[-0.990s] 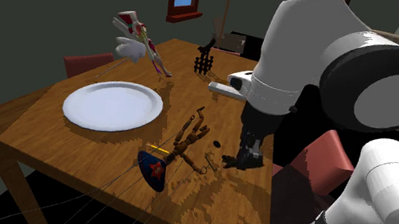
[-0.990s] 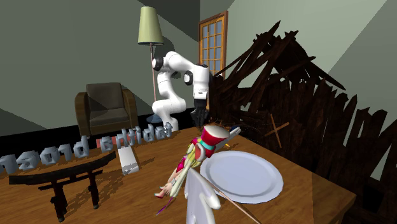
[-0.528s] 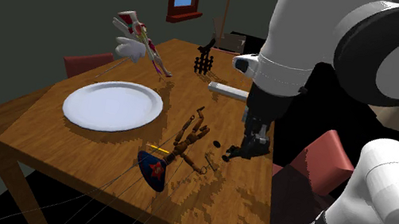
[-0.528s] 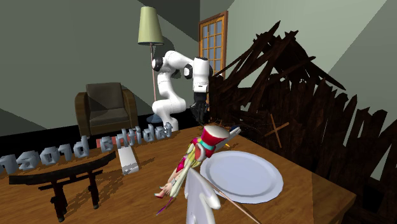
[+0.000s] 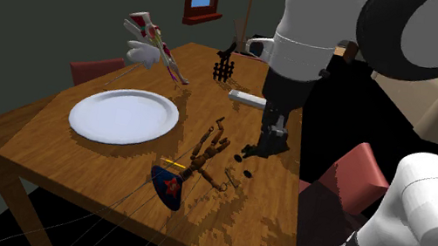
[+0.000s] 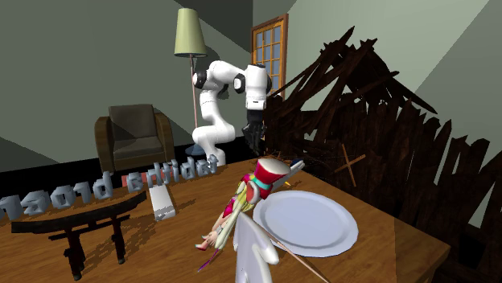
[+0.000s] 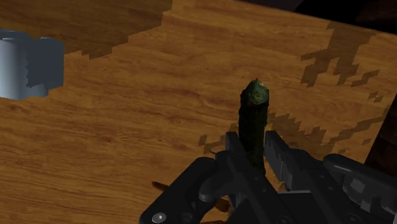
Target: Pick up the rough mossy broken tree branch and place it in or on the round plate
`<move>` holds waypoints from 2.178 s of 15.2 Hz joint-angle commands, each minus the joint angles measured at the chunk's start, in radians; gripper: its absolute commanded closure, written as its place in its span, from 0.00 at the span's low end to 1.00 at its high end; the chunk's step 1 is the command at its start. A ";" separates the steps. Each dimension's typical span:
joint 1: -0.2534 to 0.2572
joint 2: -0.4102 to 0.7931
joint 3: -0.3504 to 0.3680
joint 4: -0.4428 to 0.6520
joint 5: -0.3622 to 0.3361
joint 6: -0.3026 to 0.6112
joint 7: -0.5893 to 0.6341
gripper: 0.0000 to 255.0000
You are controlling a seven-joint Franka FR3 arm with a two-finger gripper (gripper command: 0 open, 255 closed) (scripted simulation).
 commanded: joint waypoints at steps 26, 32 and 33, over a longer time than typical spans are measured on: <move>-0.034 1.185 0.007 1.320 -0.297 -0.167 0.033 1.00; 0.026 1.435 -0.019 1.698 -0.332 -0.292 0.009 1.00; 0.020 1.422 -0.018 1.661 -0.331 -0.269 0.012 1.00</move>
